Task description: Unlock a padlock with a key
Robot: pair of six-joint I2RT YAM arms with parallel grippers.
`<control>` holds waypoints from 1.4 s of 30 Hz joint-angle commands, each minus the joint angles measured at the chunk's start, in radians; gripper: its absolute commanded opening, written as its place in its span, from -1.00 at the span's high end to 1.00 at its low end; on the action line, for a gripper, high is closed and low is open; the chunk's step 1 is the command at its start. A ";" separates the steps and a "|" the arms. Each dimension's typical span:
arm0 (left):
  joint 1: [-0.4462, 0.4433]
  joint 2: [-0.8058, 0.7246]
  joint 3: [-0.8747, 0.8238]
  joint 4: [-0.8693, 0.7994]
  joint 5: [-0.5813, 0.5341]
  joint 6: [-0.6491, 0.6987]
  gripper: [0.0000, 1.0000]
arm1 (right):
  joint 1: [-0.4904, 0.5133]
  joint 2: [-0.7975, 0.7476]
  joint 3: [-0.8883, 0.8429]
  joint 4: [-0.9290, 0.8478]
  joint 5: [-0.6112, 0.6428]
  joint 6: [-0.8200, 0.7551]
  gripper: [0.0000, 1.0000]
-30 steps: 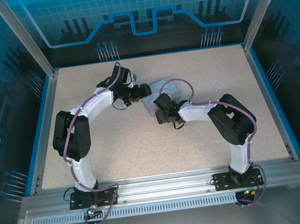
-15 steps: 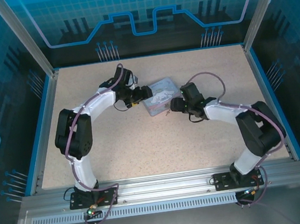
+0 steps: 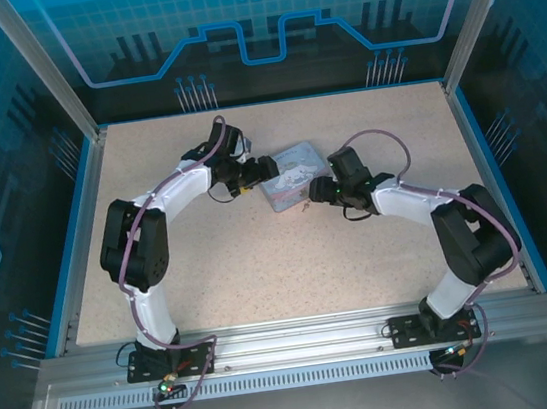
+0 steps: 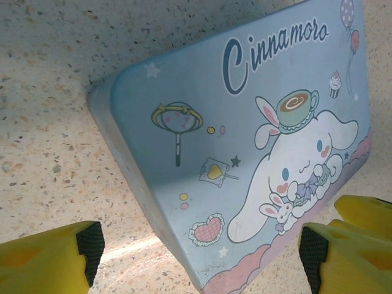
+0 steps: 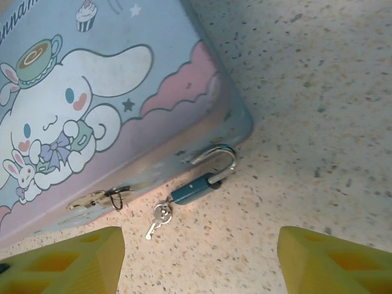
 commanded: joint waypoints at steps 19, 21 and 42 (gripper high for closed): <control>0.056 -0.204 0.009 -0.053 -0.076 -0.026 -0.81 | 0.078 0.495 0.688 -0.069 -0.229 -0.011 -0.17; 0.063 -0.228 0.003 -0.058 -0.081 -0.029 -0.82 | 0.075 0.430 0.641 -0.056 -0.217 -0.021 -0.23; 0.064 -0.432 -0.094 -0.096 -0.123 -0.030 -0.97 | 0.017 -0.135 -0.073 -0.070 -0.231 -0.062 -0.24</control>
